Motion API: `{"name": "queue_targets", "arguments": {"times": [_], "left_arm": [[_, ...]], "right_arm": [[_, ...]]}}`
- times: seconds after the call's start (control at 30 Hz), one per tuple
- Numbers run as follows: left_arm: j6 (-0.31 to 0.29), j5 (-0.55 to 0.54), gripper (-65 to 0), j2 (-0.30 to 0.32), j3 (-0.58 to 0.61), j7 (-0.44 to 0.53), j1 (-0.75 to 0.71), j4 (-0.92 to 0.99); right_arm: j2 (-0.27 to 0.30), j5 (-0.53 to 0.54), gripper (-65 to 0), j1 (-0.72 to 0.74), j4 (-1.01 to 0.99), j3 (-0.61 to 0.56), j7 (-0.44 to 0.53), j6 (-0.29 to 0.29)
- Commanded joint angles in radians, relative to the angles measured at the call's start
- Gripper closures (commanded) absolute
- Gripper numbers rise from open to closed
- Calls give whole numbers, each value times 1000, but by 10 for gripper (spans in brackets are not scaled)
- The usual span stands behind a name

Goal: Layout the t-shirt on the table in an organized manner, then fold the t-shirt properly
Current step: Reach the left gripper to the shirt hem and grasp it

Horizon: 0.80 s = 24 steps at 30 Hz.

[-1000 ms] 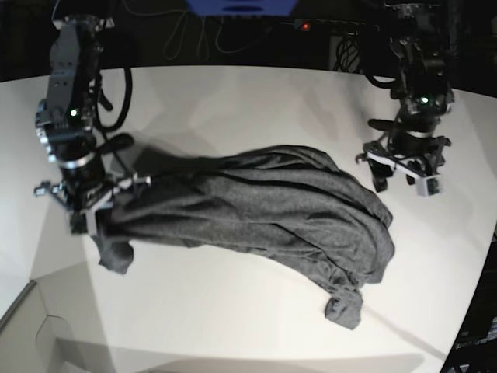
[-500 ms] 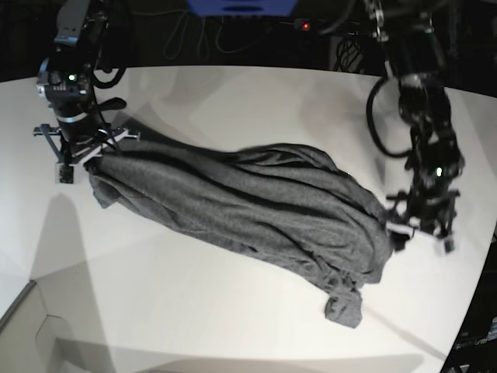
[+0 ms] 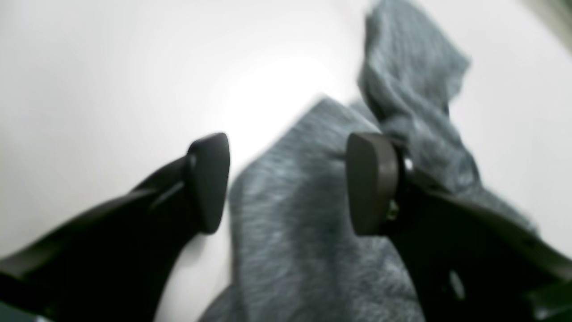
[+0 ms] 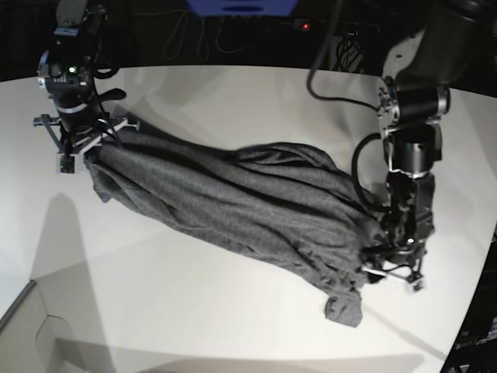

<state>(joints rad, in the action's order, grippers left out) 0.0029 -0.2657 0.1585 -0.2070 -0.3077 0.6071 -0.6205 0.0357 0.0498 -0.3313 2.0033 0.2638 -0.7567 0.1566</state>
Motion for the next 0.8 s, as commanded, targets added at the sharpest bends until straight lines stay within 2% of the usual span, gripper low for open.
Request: {"name": "queue_targets", "arguments": {"times": [0.0, 0.13, 0.37, 0.47, 0.53, 0.67, 0.7, 0.77], "left_arm": [[-8, -4, -399, 5, 25, 45, 47, 4], [-8, -5, -399, -10, 102, 141, 56, 55], [-8, -5, -394, -27, 110, 155, 55, 66], [-8, -5, -381, -33, 110, 158, 60, 129], [-8, -5, -312, -40, 105, 158, 60, 146], [-8, -5, -44, -40, 100, 161, 55, 144], [-8, -7, 0, -41, 100, 161, 55, 143], [-8, -28, -13, -40, 99, 158, 55, 132]], "right_arm": [[7, 0, 0, 1, 18, 4, 26, -7], [7, 0, 0, -12, 18, 1, 26, -7], [7, 0, 0, -15, 18, 1, 21, -7], [7, 0, 0, -15, 18, 1, 21, -7], [7, 0, 0, -15, 18, 1, 19, -7], [8, 0, 0, -15, 18, 1, 19, -7], [8, 0, 0, -15, 18, 1, 19, -7], [8, 0, 0, -12, 18, 1, 19, -7]]}}
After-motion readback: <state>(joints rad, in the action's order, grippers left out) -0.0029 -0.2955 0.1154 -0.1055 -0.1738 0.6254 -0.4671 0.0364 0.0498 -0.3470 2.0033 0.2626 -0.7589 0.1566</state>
